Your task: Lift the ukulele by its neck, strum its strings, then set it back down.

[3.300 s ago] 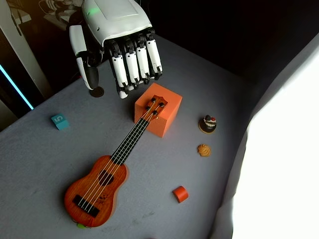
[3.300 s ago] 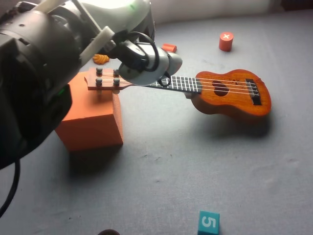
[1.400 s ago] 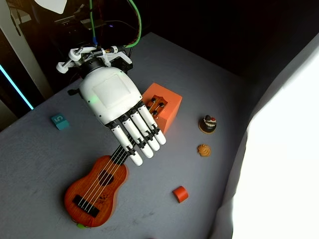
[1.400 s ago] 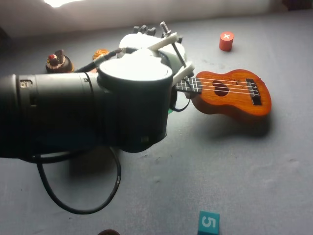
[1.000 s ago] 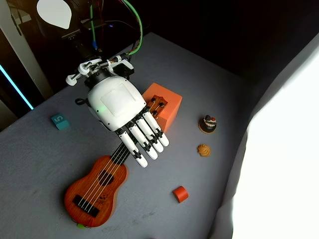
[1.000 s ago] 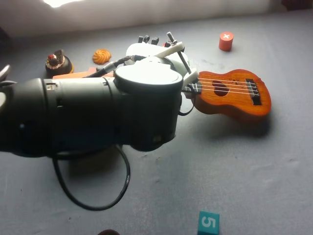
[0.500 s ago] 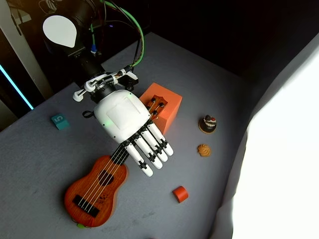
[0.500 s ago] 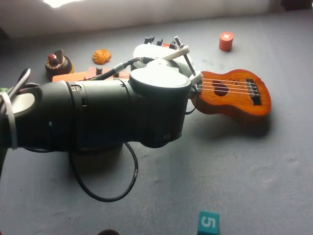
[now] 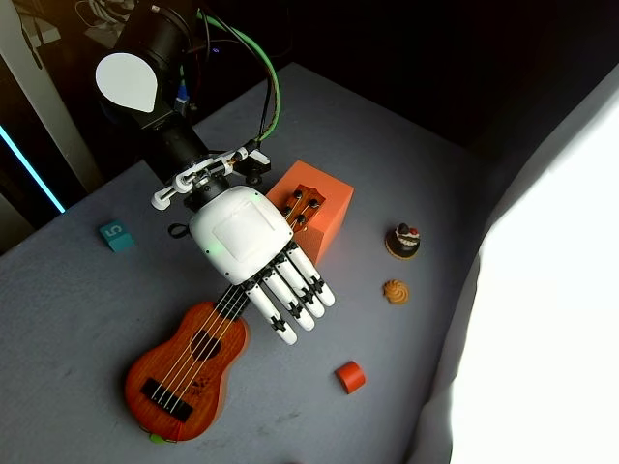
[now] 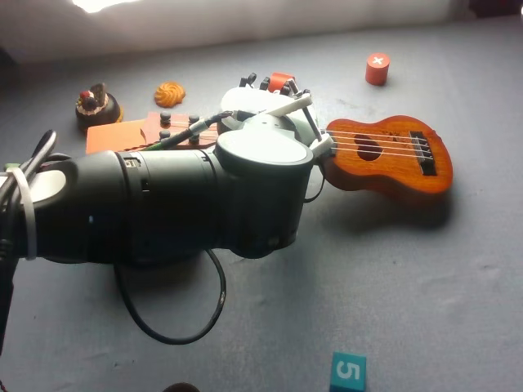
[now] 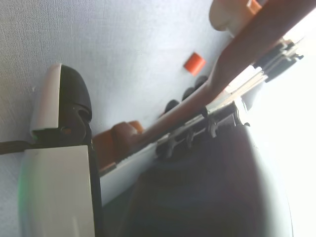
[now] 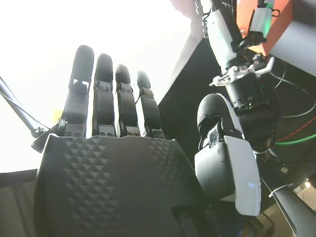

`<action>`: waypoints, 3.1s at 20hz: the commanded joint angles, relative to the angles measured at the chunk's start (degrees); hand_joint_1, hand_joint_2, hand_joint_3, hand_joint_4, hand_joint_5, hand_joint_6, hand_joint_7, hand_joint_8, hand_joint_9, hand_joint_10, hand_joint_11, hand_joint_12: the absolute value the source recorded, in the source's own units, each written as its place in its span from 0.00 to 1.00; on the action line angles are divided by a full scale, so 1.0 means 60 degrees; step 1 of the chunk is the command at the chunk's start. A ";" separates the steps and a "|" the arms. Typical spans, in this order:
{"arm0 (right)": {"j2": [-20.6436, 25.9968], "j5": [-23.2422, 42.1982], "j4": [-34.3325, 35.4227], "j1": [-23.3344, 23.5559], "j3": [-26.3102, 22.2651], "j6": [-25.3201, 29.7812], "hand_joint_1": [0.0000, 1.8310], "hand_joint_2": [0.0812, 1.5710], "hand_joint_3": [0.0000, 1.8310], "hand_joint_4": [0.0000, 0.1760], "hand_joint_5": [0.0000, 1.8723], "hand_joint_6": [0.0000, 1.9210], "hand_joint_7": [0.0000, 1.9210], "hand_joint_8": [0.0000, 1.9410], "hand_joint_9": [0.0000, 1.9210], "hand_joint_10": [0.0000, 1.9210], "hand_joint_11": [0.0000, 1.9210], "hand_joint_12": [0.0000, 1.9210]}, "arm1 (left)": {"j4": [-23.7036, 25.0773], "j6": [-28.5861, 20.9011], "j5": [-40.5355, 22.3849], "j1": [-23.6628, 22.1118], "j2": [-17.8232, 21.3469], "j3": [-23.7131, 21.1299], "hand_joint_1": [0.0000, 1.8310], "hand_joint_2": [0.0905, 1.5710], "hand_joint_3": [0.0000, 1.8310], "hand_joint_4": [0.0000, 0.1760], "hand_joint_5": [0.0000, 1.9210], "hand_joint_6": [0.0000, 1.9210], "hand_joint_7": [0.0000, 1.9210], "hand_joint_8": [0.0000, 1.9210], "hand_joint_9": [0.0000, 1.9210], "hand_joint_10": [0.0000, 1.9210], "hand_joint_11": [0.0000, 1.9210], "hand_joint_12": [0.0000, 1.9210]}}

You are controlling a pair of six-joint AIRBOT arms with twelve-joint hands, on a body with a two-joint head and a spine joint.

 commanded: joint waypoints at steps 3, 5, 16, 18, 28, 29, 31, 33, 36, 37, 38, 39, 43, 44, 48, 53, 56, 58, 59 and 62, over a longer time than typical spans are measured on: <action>0.0031 0.1207 -0.0042 0.0021 -0.0003 -0.0049 0.08 0.79 0.00 0.00 0.12 0.01 0.12 0.01 0.10 0.18 0.00 0.66 | 0.0799 0.0057 0.0231 0.0047 -0.0034 0.0056 0.73 0.64 0.00 0.32 0.00 0.00 0.00 0.00 0.00 0.00 0.00 0.00; 0.0028 0.1212 -0.0042 0.0021 -0.0003 -0.0068 0.04 0.81 0.00 0.00 0.08 0.00 0.09 0.00 0.07 0.17 0.00 0.62 | 0.0825 0.0056 0.0203 0.0072 -0.0033 0.0076 0.72 0.63 0.00 0.34 0.00 0.00 0.00 0.00 0.00 0.00 0.00 0.00; 0.0026 0.1227 -0.0042 0.0014 -0.0003 -0.0083 0.03 0.81 0.00 0.00 0.09 0.00 0.08 0.00 0.06 0.18 0.00 0.59 | 0.0911 0.0056 0.0119 0.0127 -0.0036 0.0078 0.62 0.64 0.00 0.00 0.29 1.00 0.28 1.00 0.27 1.00 0.20 1.00; 0.0026 0.1232 -0.0042 0.0013 -0.0003 -0.0085 0.03 0.81 0.00 0.00 0.09 0.00 0.09 0.00 0.07 0.18 0.00 0.62 | 0.0909 0.0056 0.0119 0.0098 -0.0054 0.0076 0.64 0.62 0.00 0.00 0.44 1.00 0.45 1.00 0.41 1.00 0.30 1.00; 0.0030 0.1051 -0.0040 0.0006 0.0003 0.0000 0.04 0.81 0.00 0.00 0.10 0.00 0.10 0.00 0.07 0.18 0.00 0.61 | 0.0676 0.0045 0.0032 -0.0224 -0.0080 0.0019 0.86 0.75 0.01 0.00 0.73 1.00 0.72 1.00 0.77 1.00 0.80 1.00; 0.0031 0.0923 -0.0040 0.0009 0.0005 0.0023 0.04 0.81 0.00 0.00 0.10 0.00 0.10 0.00 0.07 0.18 0.00 0.60 | 0.0651 0.0056 0.0032 -0.0257 -0.0076 0.0007 0.88 0.75 0.01 0.00 0.72 1.00 0.71 1.00 0.76 1.00 0.79 1.00; 0.0033 0.0396 -0.0051 0.0052 0.0042 0.0127 0.04 0.81 0.00 0.00 0.10 0.01 0.11 0.00 0.08 0.18 0.00 0.60 | 0.0531 0.0134 0.0032 -0.0381 -0.0015 -0.0058 0.90 0.74 0.00 0.00 0.70 1.00 0.70 1.00 0.75 1.00 0.79 1.00; 0.0024 0.0018 -0.0692 0.0073 0.0298 0.1085 0.04 0.81 0.00 0.00 0.11 0.01 0.12 0.00 0.08 0.18 0.00 0.60 | 0.0377 0.0210 0.0032 -0.0503 0.0123 -0.0186 0.90 0.74 0.00 0.00 0.69 1.00 0.70 1.00 0.75 1.00 0.78 1.00; -0.0020 -0.0341 -0.2111 0.0073 0.0886 0.3404 0.04 0.81 0.00 0.00 0.10 0.00 0.11 0.00 0.08 0.17 0.00 0.61 | 0.0049 0.0371 0.0033 -0.0730 0.0378 -0.0468 0.89 0.75 0.01 0.00 0.67 1.00 0.68 1.00 0.73 1.00 0.77 1.00; -0.0118 -0.0415 -0.2844 0.0086 0.1207 0.4771 0.03 0.81 0.00 0.00 0.10 0.00 0.10 0.00 0.08 0.17 0.00 0.61 | -0.0096 0.0429 0.0034 -0.0828 0.0504 -0.0621 0.89 0.74 0.00 0.00 0.67 1.00 0.68 1.00 0.73 1.00 0.76 1.00; -0.0178 -0.0560 -0.2926 0.0149 0.1332 0.4975 0.03 0.81 0.00 0.00 0.09 0.00 0.09 0.00 0.07 0.17 0.00 0.61 | -0.0187 0.0508 0.0037 -0.0913 0.0608 -0.0741 0.89 0.72 0.00 0.00 0.67 1.00 0.69 1.00 0.73 1.00 0.76 1.00; -0.0239 -0.0675 -0.2936 0.0233 0.1430 0.4976 0.03 0.81 0.00 0.00 0.09 0.00 0.10 0.00 0.08 0.17 0.00 0.62 | -0.0335 0.0596 0.0037 -0.0999 0.0708 -0.0879 0.88 0.72 0.00 0.00 0.68 1.00 0.70 1.00 0.74 1.00 0.77 1.00; -0.0525 -0.1645 -0.5041 0.0847 0.2018 0.7350 0.03 0.81 0.00 0.00 0.10 0.01 0.10 0.00 0.08 0.18 0.00 0.62 | -0.0790 0.0808 0.0039 -0.1318 0.1155 -0.1407 0.88 0.74 0.00 0.00 0.66 1.00 0.68 1.00 0.73 1.00 0.76 1.00; -0.0705 -0.1947 -0.6095 0.1164 0.2322 0.8657 0.05 0.80 0.00 0.00 0.11 0.01 0.11 0.01 0.08 0.18 0.00 0.62 | -0.1006 0.0919 0.0039 -0.1449 0.1301 -0.1555 0.88 0.73 0.00 0.00 0.66 1.00 0.68 1.00 0.73 1.00 0.76 1.00; -0.1131 -0.2836 -0.6779 0.1784 0.2792 0.9615 0.05 0.80 0.00 0.00 0.11 0.01 0.11 0.00 0.08 0.18 0.00 0.63 | -0.1499 0.0979 -0.0021 -0.1909 0.1800 -0.1991 0.88 0.74 0.00 0.00 0.67 1.00 0.68 1.00 0.73 1.00 0.77 1.00; -0.1455 -0.2791 -0.7869 0.2256 0.2978 0.9615 0.04 0.80 0.00 0.00 0.11 0.00 0.11 0.00 0.08 0.17 0.00 0.60 | -0.1726 0.0979 -0.0231 -0.2319 0.2385 -0.2488 0.89 0.73 0.00 0.00 0.68 1.00 0.69 1.00 0.74 1.00 0.78 1.00; -0.1827 -0.2960 -0.8004 0.2682 0.3235 0.9615 0.05 0.80 0.00 0.00 0.11 0.01 0.11 0.00 0.08 0.16 0.00 0.58 | -0.1723 0.0981 -0.0556 -0.2403 0.2564 -0.2634 0.88 0.74 0.00 0.00 0.68 1.00 0.69 1.00 0.74 1.00 0.77 1.00; -0.2110 -0.3223 -0.8220 0.3103 0.3421 0.9615 0.06 0.80 0.00 0.00 0.11 0.00 0.11 0.00 0.08 0.16 0.00 0.58 | -0.1711 0.0981 -0.0725 -0.2407 0.2646 -0.2722 0.87 0.74 0.00 0.00 0.67 1.00 0.68 1.00 0.73 1.00 0.76 1.00; -0.2199 -0.3307 -0.8311 0.3254 0.3461 0.9615 0.05 0.80 0.00 0.00 0.11 0.00 0.10 0.00 0.08 0.16 0.00 0.57 | -0.1690 0.0981 -0.0770 -0.2408 0.2674 -0.2756 0.87 0.74 0.00 0.00 0.67 1.00 0.68 1.00 0.73 1.00 0.76 1.00; -0.2580 -0.3461 -0.8515 0.3509 0.3574 0.9616 0.05 0.80 0.00 0.00 0.11 0.00 0.10 0.00 0.07 0.16 0.00 0.55 | -0.1677 0.0981 -0.0897 -0.2411 0.2693 -0.2833 0.88 0.73 0.00 0.00 0.67 1.00 0.68 1.00 0.73 1.00 0.76 1.00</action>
